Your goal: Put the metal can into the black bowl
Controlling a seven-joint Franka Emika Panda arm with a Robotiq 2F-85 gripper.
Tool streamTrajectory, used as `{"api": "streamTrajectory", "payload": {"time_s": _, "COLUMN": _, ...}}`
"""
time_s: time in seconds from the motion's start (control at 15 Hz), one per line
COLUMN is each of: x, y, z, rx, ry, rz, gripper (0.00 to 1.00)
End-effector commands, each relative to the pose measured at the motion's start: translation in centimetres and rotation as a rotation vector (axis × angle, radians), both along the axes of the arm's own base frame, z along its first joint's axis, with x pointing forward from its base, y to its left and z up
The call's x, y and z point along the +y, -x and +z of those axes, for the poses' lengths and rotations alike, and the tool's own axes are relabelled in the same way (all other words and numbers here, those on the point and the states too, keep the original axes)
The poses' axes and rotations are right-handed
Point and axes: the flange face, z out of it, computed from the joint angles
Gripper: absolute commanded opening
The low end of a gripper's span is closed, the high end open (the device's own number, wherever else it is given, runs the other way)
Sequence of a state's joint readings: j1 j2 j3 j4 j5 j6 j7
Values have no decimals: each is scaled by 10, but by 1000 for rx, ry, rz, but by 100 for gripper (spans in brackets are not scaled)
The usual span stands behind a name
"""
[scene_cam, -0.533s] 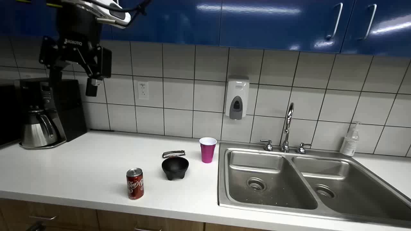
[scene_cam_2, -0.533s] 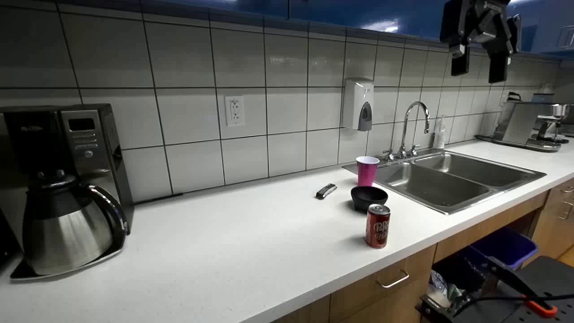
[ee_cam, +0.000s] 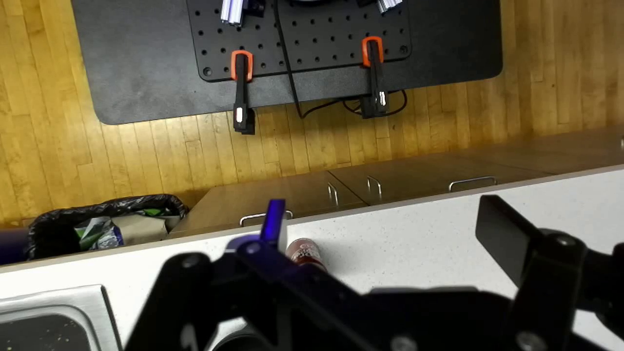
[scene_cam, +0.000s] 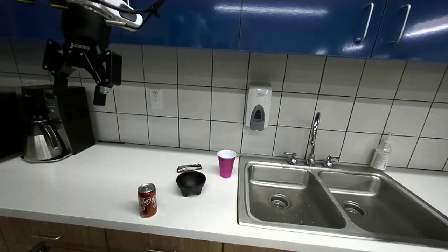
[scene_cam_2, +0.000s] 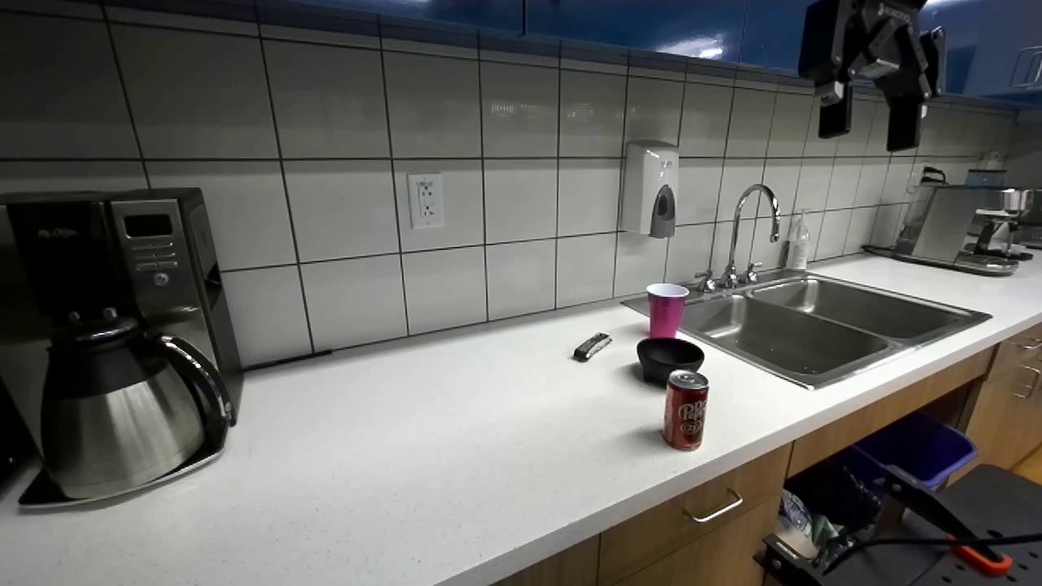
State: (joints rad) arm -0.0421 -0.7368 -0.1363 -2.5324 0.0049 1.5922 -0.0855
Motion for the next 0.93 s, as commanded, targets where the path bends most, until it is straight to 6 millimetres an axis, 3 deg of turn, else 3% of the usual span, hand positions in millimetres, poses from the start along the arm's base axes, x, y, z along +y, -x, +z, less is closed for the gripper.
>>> {"api": "streamTrajectory", "payload": {"time_s": 0.0, "x": 0, "y": 0, "z": 0, "rx": 1, "ry": 0, "rz": 0, "gripper": 100}}
{"api": "streamTrajectory", "payload": {"time_s": 0.87, "x": 21, "y": 3, "z": -47, "rx": -33, "ry": 81, "rz": 42, "gripper": 100}}
